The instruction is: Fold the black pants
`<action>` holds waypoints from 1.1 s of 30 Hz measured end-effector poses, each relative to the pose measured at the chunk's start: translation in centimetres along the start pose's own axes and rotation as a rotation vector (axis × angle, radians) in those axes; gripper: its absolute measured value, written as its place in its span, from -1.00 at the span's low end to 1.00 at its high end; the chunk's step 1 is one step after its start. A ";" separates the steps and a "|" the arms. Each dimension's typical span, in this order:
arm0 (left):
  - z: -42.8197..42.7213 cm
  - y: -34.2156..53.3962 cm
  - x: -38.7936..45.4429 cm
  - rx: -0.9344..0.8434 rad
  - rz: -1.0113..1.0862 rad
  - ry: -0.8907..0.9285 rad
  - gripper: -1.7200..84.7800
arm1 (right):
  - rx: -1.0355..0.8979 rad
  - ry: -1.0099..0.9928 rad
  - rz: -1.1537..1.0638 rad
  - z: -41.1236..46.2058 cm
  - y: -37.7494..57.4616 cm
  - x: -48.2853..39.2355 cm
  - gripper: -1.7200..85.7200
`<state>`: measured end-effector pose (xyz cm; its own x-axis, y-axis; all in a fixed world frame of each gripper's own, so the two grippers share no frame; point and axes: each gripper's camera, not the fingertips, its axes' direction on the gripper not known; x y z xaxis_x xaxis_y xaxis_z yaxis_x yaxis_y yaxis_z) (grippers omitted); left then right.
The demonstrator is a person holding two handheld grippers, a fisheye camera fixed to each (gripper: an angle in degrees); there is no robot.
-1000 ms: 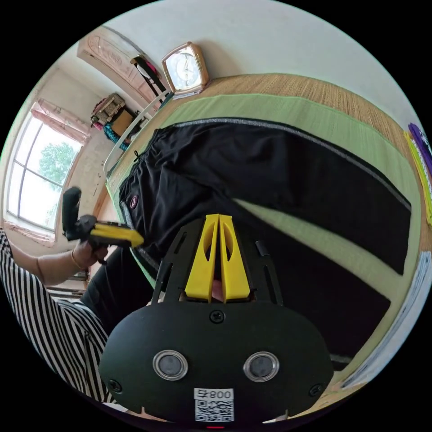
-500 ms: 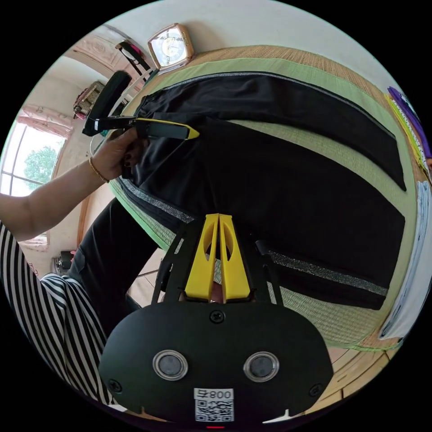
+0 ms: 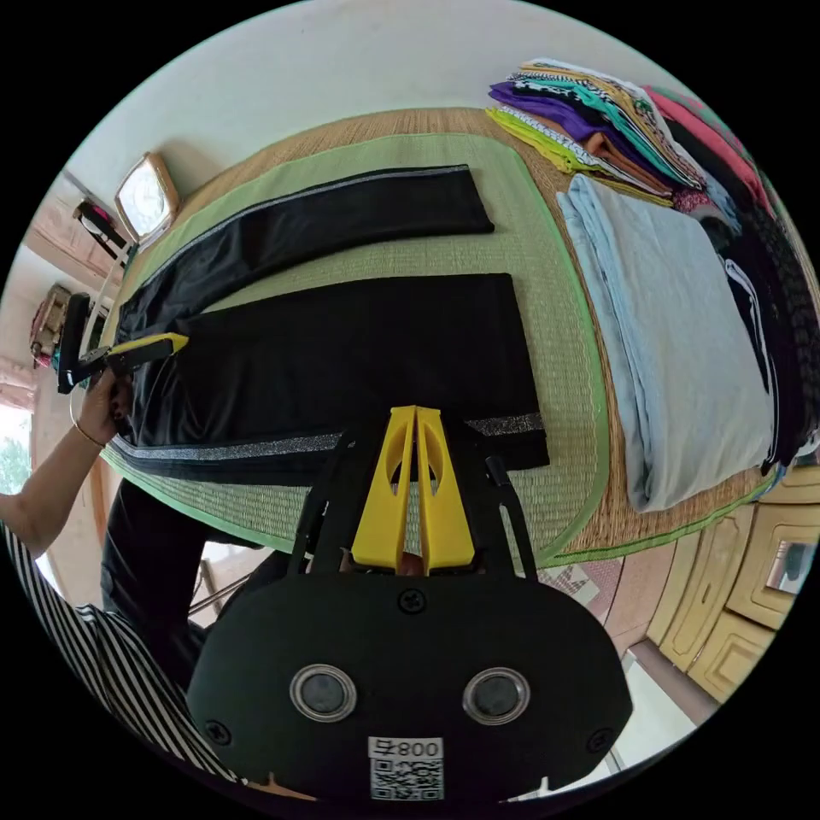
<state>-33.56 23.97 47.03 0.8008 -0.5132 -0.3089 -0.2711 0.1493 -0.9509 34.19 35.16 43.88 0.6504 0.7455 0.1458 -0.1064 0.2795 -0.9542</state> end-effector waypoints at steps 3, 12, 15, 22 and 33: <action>-2.6 1.7 -0.7 0.054 -0.030 -0.010 -0.96 | -0.014 0.044 0.003 0.2 -0.3 -0.9 -0.96; -9.8 12.9 -9.6 0.052 -0.443 -0.171 -0.95 | 0.037 -0.184 -0.228 -0.1 -3.5 -9.7 -0.96; -10.6 15.0 -12.2 0.021 -0.537 -0.223 -0.95 | -0.025 -0.292 -0.433 1.6 -4.1 -16.7 -0.96; -11.1 16.0 -13.6 0.012 -0.503 -0.175 -0.96 | -0.029 -0.332 -0.707 3.3 -7.8 -28.0 -0.96; -11.5 15.3 -14.9 0.049 -0.476 -0.134 -0.96 | -0.100 -0.145 -0.640 7.6 -17.5 -31.0 -0.96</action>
<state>-55.79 24.16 37.29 0.8920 -0.4215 0.1633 0.1642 -0.0345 -0.9858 10.14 11.78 58.05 0.4530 0.5271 0.7190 0.3423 0.6419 -0.6862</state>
